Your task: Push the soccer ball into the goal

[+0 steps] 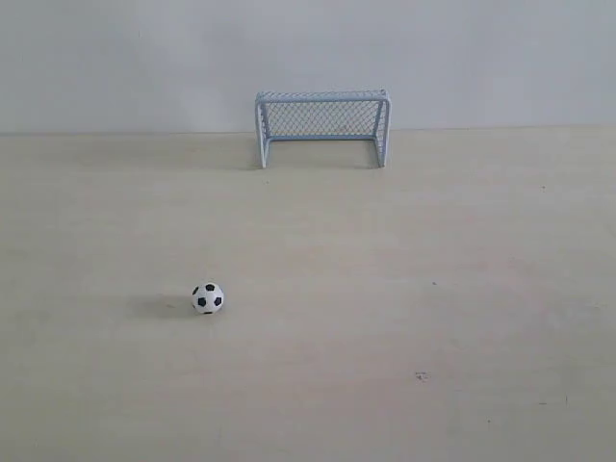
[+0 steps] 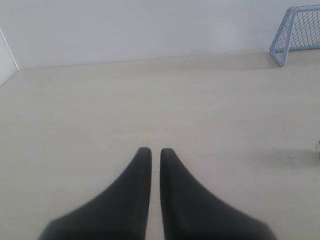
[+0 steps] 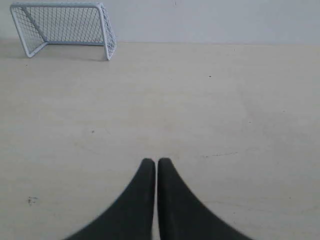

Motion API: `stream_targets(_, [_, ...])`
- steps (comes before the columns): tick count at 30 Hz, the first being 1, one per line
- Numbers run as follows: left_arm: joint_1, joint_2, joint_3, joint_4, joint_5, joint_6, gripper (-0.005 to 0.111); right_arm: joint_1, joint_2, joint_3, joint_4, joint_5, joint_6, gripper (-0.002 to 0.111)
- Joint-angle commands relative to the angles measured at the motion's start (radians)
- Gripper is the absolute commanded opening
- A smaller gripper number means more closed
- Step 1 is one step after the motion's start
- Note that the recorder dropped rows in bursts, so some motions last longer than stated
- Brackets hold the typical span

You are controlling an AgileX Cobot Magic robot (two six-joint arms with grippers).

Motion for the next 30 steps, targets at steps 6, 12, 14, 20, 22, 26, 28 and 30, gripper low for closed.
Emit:
stream_targets(6, [0.002,-0.002,-0.004,0.003,-0.004,-0.009,0.006,-0.007,-0.006,0.0,-0.005,-0.003,-0.001,0.0])
stream_targets(12, [0.002,-0.002,-0.004,0.003,-0.004,-0.009,0.006,-0.007,-0.006,0.0,-0.005,-0.003,-0.001,0.0])
stream_targets(14, [0.002,-0.002,-0.004,0.003,-0.004,-0.009,0.006,-0.007,-0.006,0.0,-0.005,-0.003,-0.001,0.0])
stream_targets(20, [0.002,-0.002,-0.004,0.003,-0.004,-0.009,0.006,-0.007,-0.006,0.0,-0.005,-0.003,-0.001,0.0])
stream_targets(22, [0.002,-0.002,-0.004,0.003,-0.004,-0.009,0.006,-0.007,-0.006,0.0,-0.005,-0.003,-0.001,0.0])
stream_targets(26, [0.002,-0.002,-0.004,0.003,-0.004,-0.009,0.006,-0.007,-0.006,0.0,0.0,-0.005,0.009,0.0])
stream_targets(28, [0.002,-0.002,-0.004,0.003,-0.004,-0.009,0.006,-0.007,-0.006,-0.009,-0.005,0.017,0.018,0.0])
stream_targets(30, [0.002,-0.002,-0.004,0.003,-0.004,-0.009,0.006,-0.007,-0.006,-0.058,-0.005,0.052,0.018,0.0])
